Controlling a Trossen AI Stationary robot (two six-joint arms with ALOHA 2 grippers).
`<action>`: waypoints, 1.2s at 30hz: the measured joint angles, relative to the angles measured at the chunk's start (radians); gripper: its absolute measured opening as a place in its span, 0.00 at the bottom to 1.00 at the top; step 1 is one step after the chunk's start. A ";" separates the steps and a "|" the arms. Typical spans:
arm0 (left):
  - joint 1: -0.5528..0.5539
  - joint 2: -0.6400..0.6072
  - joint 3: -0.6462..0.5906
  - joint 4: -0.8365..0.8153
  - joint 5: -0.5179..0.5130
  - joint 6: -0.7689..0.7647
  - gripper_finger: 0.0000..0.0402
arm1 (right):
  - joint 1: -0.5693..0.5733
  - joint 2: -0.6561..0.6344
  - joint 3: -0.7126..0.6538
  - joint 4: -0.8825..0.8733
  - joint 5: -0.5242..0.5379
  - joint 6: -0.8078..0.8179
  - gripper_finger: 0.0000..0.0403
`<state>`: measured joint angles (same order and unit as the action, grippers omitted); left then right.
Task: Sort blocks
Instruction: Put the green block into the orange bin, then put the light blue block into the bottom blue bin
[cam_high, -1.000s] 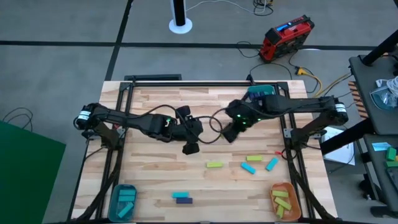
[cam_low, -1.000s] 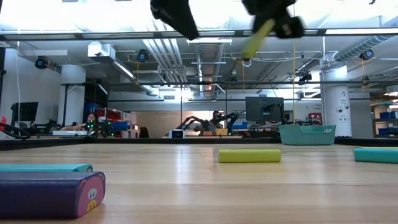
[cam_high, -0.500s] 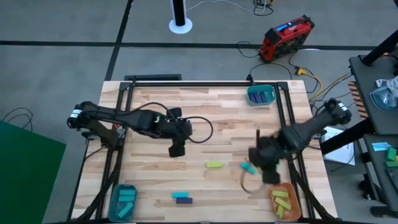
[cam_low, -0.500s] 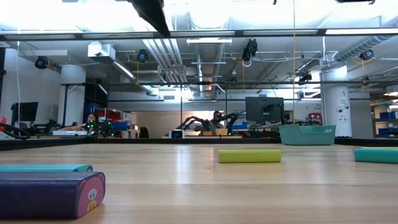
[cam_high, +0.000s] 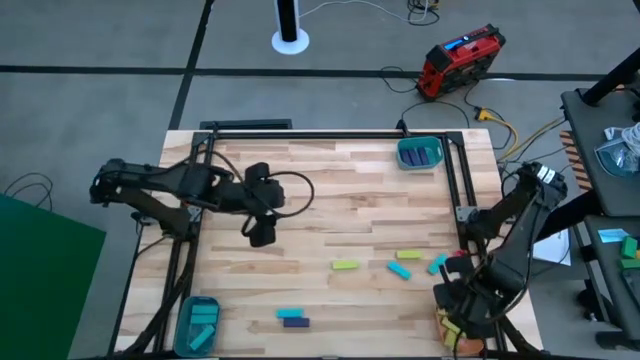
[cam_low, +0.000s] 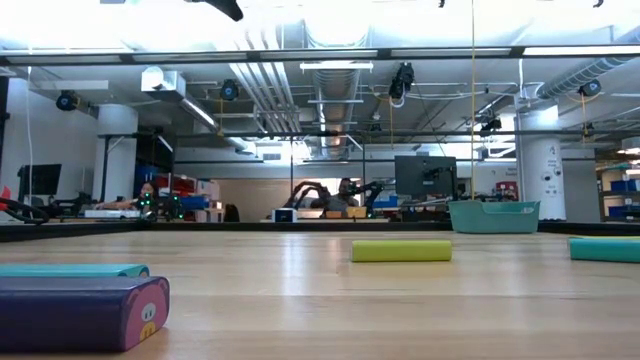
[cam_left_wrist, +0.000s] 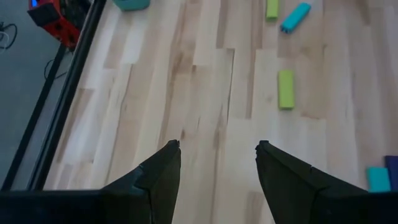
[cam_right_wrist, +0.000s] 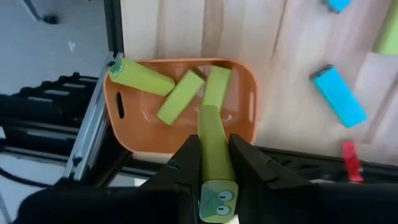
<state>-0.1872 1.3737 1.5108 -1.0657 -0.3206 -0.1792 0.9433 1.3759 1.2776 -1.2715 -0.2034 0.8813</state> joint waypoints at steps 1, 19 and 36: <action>-0.001 -0.010 0.000 -0.001 0.000 -0.002 0.46 | 0.011 0.001 -0.012 0.017 0.003 0.017 0.13; -0.002 -0.073 0.000 -0.142 0.000 -0.048 0.46 | 0.061 0.002 -0.163 0.118 0.005 0.070 0.30; -0.002 -0.068 0.000 -0.143 -0.001 -0.024 0.46 | -0.034 0.002 -0.078 0.147 0.114 0.281 0.10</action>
<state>-0.1890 1.3054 1.5105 -1.2089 -0.3218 -0.2035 0.9096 1.3777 1.1999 -1.1244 -0.0890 1.1625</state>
